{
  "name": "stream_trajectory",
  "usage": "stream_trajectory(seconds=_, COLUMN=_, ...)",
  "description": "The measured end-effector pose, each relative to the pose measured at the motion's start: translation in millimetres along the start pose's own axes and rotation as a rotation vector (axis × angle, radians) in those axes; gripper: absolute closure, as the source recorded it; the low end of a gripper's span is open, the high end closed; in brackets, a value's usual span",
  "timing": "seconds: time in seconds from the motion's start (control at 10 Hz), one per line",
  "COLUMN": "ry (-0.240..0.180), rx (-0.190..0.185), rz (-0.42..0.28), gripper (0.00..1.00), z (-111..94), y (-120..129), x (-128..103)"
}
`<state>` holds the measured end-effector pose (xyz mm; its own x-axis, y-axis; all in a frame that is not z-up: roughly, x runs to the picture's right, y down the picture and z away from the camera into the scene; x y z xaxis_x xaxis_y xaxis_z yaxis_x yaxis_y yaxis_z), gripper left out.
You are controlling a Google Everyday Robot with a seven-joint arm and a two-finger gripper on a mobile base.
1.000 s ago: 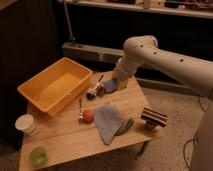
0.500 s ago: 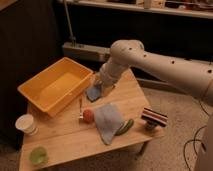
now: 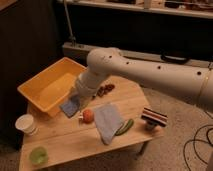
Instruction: Place sponge in plastic cup
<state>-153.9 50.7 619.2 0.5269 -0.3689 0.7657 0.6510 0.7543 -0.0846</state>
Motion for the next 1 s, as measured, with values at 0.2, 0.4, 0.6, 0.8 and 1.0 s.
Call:
stream_trajectory(seconds=0.2, ry=-0.004, rx=-0.001, rz=-0.005, gripper=1.00, z=0.3, y=0.5, x=-2.3)
stream_trajectory(seconds=0.4, ry=-0.006, rx=-0.002, rz=-0.008, gripper=1.00, z=1.3, y=-0.3, x=-3.9)
stream_trajectory(seconds=0.6, ry=-0.004, rx=-0.001, rz=-0.004, gripper=1.00, z=0.1, y=0.4, x=-2.2)
stream_trajectory(seconds=0.8, ry=-0.007, rx=-0.006, rz=-0.013, gripper=1.00, z=1.9, y=-0.4, x=-4.9)
stream_trajectory(seconds=1.0, ry=-0.016, rx=-0.040, rz=-0.087, gripper=1.00, z=16.0, y=-9.8, x=-24.5)
